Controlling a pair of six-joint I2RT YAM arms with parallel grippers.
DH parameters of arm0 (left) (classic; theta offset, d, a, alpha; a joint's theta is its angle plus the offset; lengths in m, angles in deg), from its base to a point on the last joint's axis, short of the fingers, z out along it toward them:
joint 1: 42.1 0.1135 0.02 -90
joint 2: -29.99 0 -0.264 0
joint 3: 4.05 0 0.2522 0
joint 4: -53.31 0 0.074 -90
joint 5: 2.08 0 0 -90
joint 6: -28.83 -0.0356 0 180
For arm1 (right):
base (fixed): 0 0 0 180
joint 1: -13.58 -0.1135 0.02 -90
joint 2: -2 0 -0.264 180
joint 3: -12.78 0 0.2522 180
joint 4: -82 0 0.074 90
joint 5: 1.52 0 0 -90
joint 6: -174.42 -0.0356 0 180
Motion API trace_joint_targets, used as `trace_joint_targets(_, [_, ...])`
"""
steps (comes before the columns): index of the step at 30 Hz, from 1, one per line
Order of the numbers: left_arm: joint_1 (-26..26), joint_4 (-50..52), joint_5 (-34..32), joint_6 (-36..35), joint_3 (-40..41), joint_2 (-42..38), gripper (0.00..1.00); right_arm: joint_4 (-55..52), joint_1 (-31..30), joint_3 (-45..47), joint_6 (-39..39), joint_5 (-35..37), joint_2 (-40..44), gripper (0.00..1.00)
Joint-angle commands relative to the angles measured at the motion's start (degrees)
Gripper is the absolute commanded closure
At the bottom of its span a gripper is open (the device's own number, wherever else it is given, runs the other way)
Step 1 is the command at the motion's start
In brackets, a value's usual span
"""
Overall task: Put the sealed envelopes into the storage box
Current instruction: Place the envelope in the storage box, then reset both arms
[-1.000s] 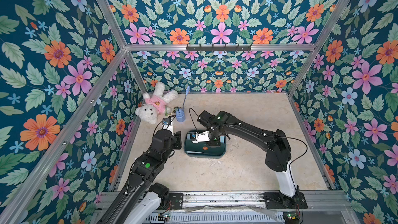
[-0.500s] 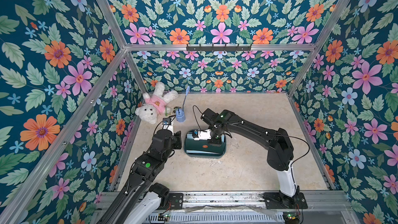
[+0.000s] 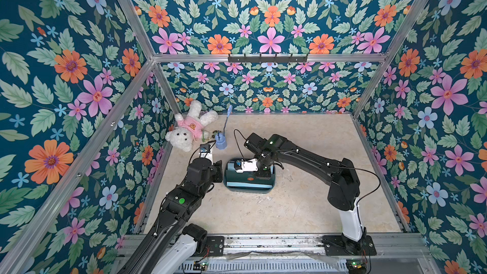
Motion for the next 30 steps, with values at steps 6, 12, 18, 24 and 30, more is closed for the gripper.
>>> trace_joint_targets(6, [0.00, -1.14, 0.43, 0.15, -0.10, 0.48, 0.51, 0.30, -0.44, 0.17, 0.54, 1.18, -1.75, 0.89])
trace_joint_targets(12, [0.01, -1.05, 0.03, 0.05, -0.19, 0.49, 0.49, 4.20, 0.17, 0.40, -1.56, 2.70, -1.04, 0.63])
trace_joint_targets(18, [0.02, -1.14, 0.18, 0.64, -0.28, 0.32, 0.48, 8.96, 3.42, 0.21, -4.49, 0.67, 0.58, 0.55])
trace_joint_targets(24, [0.02, -1.56, 0.47, 1.40, -0.41, 0.36, 0.46, 19.84, 5.99, 5.90, -10.48, 0.44, 4.24, 0.54])
trace_joint_targets(30, [0.02, -6.40, -0.25, 5.76, 0.27, 1.73, 0.43, 43.70, 9.71, 23.40, -25.25, -0.23, 15.20, 0.53])
